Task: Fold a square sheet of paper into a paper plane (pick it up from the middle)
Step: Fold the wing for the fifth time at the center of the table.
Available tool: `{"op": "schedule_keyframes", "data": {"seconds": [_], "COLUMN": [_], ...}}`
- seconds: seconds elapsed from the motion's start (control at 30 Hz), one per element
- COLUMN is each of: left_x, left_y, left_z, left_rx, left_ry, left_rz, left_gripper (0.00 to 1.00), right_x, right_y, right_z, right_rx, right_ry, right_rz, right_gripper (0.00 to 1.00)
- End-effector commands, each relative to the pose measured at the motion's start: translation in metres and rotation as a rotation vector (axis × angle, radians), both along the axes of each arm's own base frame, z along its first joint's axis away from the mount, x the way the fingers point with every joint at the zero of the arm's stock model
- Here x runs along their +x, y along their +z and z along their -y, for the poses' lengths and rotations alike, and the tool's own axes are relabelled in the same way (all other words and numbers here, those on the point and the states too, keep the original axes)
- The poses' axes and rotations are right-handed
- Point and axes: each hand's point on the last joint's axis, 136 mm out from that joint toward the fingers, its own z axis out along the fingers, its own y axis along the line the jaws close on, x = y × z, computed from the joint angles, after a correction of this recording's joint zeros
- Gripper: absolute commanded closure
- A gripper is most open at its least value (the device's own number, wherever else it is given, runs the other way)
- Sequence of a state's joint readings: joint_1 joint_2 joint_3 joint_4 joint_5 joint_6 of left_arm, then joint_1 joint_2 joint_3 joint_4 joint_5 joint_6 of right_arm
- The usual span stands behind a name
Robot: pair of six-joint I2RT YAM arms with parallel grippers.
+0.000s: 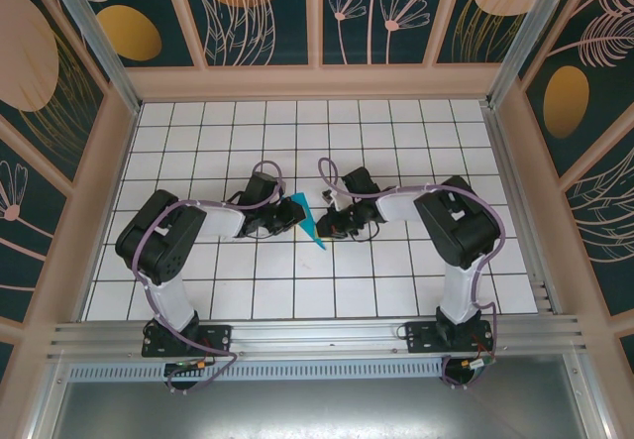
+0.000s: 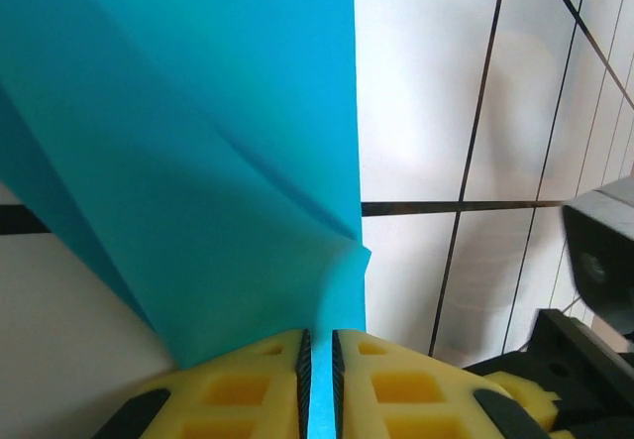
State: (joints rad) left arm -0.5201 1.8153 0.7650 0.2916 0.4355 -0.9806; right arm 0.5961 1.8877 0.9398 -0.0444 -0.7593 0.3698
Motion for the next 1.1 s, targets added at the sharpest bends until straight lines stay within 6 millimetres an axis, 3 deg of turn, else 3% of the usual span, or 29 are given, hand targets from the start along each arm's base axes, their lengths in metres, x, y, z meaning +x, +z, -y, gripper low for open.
{"op": "schedule_keyframes", "data": {"seconds": [0.0, 0.17, 0.33, 0.47, 0.67, 1.07], "left_x": [-0.005, -0.006, -0.006, -0.005, -0.007, -0.009], "left_y": [-0.044, -0.045, -0.047, -0.049, -0.050, -0.059], "left_z": [-0.028, -0.029, -0.030, -0.030, -0.031, -0.037], "left_rx": [0.164, 0.169, 0.175, 0.178, 0.182, 0.218], "left_ry": [0.066, 0.065, 0.071, 0.075, 0.075, 0.100], "left_rz": [-0.068, -0.075, -0.081, -0.086, -0.091, -0.120], "left_gripper": [0.82, 0.82, 0.83, 0.84, 0.85, 0.86], "right_x": [0.000, 0.013, 0.014, 0.012, 0.013, 0.003], "right_y": [0.013, 0.029, 0.034, 0.025, 0.013, -0.016], "right_z": [0.014, 0.015, -0.005, -0.020, -0.034, -0.023], "right_rx": [-0.044, -0.063, -0.078, -0.096, -0.110, -0.177], "right_ry": [-0.033, -0.096, -0.078, -0.054, -0.024, -0.011], "right_rz": [0.039, 0.126, 0.171, 0.165, 0.146, 0.098], "right_gripper": [0.84, 0.77, 0.89, 0.99, 1.00, 1.00]}}
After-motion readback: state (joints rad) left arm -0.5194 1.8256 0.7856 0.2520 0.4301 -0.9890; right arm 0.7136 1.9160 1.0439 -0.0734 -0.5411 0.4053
